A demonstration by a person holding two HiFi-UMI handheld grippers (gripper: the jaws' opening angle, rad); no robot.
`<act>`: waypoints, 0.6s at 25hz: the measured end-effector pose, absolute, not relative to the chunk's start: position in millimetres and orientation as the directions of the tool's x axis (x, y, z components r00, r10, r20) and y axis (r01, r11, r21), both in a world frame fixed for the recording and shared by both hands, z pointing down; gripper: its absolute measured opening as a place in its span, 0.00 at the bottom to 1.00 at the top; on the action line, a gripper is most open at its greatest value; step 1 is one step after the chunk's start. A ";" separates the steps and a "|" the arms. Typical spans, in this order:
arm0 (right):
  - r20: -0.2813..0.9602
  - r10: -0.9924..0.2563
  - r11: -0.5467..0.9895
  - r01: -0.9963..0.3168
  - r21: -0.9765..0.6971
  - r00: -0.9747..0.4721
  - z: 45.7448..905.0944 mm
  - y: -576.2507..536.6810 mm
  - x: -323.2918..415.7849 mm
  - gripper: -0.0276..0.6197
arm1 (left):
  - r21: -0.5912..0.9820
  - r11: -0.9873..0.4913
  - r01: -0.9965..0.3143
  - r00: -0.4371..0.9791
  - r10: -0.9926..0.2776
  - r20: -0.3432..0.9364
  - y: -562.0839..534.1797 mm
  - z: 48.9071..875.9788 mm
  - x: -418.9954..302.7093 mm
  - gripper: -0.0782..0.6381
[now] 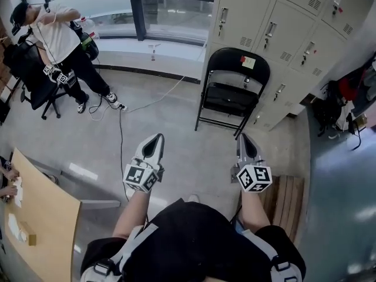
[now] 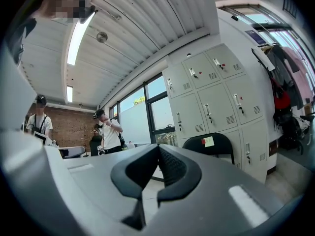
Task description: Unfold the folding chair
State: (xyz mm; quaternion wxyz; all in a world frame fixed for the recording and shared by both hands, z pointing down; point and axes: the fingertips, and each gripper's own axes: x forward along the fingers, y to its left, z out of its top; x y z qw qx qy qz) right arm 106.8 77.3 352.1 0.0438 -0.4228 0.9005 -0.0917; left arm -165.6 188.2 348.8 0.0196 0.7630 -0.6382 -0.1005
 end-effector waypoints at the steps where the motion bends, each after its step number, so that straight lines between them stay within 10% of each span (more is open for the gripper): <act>1: 0.004 -0.772 0.622 -0.756 -0.201 -0.636 353.6 71.4 111.4 0.05 | 0.163 -0.185 -0.969 0.165 -0.978 -0.127 180.7 350.3 -161.7 0.11; 15: 0.058 -0.792 0.580 -0.778 -0.241 -0.608 381.7 5.8 133.6 0.05 | 0.184 -0.209 -0.961 0.195 -0.977 -0.087 108.6 368.0 -141.3 0.11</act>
